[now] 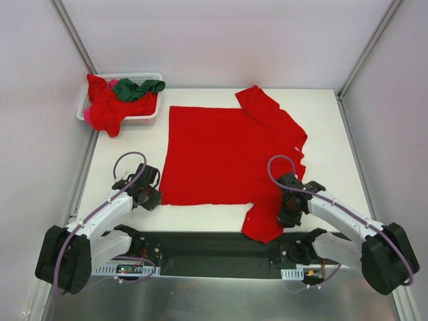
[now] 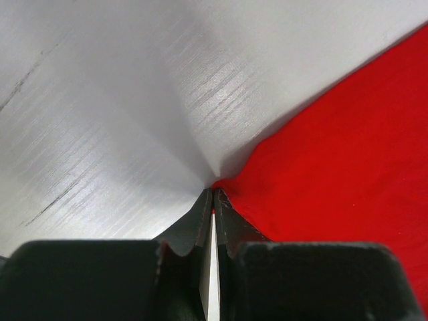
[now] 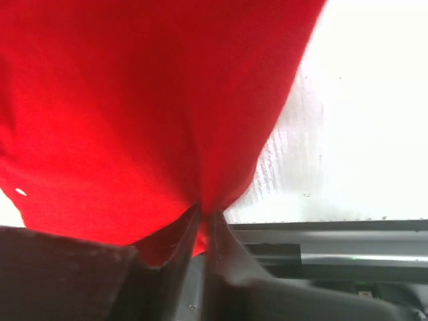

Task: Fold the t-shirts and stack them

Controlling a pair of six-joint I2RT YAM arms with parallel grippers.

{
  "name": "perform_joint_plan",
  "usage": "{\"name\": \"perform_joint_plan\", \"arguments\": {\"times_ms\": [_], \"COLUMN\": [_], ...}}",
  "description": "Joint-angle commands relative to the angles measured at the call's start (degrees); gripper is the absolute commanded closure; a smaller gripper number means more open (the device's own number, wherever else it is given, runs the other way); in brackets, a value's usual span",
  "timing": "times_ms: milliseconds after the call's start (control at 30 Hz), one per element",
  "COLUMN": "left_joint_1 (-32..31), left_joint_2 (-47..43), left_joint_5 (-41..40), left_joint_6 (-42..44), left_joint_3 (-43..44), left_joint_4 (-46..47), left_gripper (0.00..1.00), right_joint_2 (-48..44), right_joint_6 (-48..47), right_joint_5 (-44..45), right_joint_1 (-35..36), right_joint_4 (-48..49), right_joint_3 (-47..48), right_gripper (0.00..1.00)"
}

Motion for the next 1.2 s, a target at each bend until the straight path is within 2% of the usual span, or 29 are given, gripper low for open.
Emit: {"name": "perform_joint_plan", "arguments": {"times_ms": [0,267,567,667,767,833,867,967,1067,1167], "left_joint_1": [-0.4,-0.4,-0.4,-0.4,-0.4,-0.4,-0.4,-0.4,-0.4,-0.3], "left_joint_2": [-0.6,-0.3,1.8,1.9,1.4,0.6,0.5,-0.3,-0.5,0.3], "left_joint_5": [-0.4,-0.7,-1.3,-1.4,-1.5,-1.5,-1.5,-1.6,-1.6,-1.5], "left_joint_6": [1.8,4.2,4.6,4.3,3.7,3.5,3.5,3.6,3.5,3.5], "left_joint_3": [0.9,6.1,7.9,7.1,6.0,5.5,5.4,5.3,5.5,6.2], "left_joint_4": [-2.3,-3.4,-3.3,-3.3,-3.3,-3.3,-3.4,-3.3,-3.2,-3.2], "left_gripper": [1.0,1.0,1.0,1.0,1.0,1.0,1.0,1.0,1.0,1.0], "right_joint_2": [2.3,-1.0,8.1,12.9,18.4,20.6,20.8,17.3,8.7,2.1], "right_joint_6": [0.7,-2.6,-10.4,-13.3,-16.1,-17.7,-18.5,-20.4,-18.2,-16.0], "right_joint_5": [0.7,4.6,5.2,5.7,5.1,1.5,-0.3,-2.1,-2.0,-6.0], "right_joint_1": [0.7,0.6,-1.6,-2.4,-3.9,-5.0,-5.3,-5.6,-7.2,-12.4], "right_joint_4": [-0.3,-9.1,-7.7,-5.2,-2.8,-2.1,-2.1,-4.8,-11.2,-15.5], "right_joint_3": [3.3,11.8,19.0,22.1,24.7,26.3,26.5,26.5,25.9,22.9], "right_gripper": [0.99,0.99,0.99,0.96,0.87,0.62,0.38,0.17,0.11,0.13]}}
